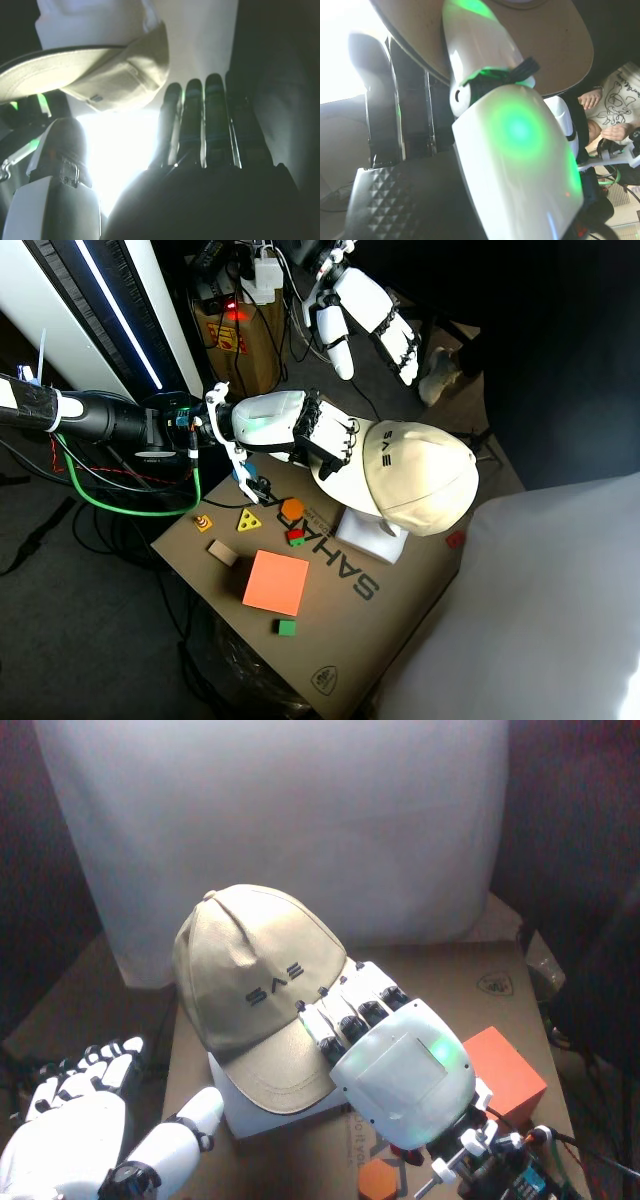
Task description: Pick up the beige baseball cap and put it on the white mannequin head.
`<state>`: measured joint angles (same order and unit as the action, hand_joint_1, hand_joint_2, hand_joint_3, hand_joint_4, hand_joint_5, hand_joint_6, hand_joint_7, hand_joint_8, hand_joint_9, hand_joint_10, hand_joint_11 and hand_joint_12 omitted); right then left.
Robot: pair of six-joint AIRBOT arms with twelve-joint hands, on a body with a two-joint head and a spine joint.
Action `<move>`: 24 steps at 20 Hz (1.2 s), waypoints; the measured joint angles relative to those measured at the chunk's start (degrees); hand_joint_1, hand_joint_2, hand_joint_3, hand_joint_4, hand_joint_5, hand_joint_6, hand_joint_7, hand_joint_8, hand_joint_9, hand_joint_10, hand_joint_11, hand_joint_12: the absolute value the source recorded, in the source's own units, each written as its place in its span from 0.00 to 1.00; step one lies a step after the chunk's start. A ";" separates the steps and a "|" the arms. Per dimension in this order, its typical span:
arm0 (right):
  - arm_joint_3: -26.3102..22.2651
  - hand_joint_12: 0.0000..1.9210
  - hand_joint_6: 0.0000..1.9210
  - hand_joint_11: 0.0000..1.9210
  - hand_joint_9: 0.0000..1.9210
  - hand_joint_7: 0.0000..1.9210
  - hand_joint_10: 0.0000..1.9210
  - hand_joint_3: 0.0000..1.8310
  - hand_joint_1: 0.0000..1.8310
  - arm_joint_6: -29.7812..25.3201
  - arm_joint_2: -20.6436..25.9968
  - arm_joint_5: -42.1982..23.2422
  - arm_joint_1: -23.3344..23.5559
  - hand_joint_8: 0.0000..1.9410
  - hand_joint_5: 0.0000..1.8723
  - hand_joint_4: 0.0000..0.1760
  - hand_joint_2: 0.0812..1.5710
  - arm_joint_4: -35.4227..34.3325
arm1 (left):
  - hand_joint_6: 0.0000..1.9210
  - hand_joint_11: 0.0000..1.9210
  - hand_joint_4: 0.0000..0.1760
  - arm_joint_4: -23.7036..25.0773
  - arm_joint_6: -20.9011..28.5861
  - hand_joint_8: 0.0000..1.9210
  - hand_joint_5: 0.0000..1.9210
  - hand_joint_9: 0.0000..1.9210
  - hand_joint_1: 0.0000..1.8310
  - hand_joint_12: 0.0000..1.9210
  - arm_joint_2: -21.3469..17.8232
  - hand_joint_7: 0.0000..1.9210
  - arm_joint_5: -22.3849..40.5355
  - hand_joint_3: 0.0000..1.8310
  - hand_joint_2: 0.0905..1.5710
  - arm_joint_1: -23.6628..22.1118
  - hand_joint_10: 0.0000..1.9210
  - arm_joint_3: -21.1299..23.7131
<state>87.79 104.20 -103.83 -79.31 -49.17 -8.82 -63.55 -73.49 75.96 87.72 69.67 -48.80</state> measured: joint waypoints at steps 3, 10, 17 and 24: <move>0.02 0.79 0.57 0.42 0.45 0.49 0.73 0.00 0.75 0.13 0.02 -0.04 0.00 0.53 0.43 0.00 0.72 -0.04 | 0.00 0.00 0.00 0.09 0.02 0.00 0.08 0.08 0.00 0.29 0.37 0.08 -0.59 0.00 0.71 -0.22 0.00 -0.42; 0.02 0.78 0.63 0.37 0.42 0.45 0.76 0.00 0.74 0.22 0.31 0.17 -0.44 0.59 0.40 0.00 0.74 0.13 | 0.00 0.00 0.00 0.07 0.02 0.00 0.08 0.08 0.00 0.28 0.35 0.07 -1.27 0.00 0.71 -0.52 0.00 -1.55; -0.24 0.75 0.08 0.19 0.28 0.38 0.25 0.00 0.57 0.55 1.25 1.81 -2.14 0.05 0.35 0.00 0.66 0.33 | 0.00 0.00 0.00 1.31 0.04 0.00 0.07 0.07 0.00 0.29 1.60 0.07 -3.89 0.00 0.71 -3.21 0.00 -4.83; -4.79 0.65 0.00 0.02 0.19 0.22 0.02 0.00 0.42 1.18 4.59 3.96 -3.63 0.00 0.22 0.00 0.61 1.18 | 0.00 0.00 0.00 1.42 -0.11 0.00 0.08 0.08 0.00 0.29 2.05 0.08 -5.31 0.00 0.72 -4.20 0.00 -6.43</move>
<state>83.00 105.38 -99.24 -75.35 -52.80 -7.64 -62.13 -73.60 78.02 82.41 65.47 -55.22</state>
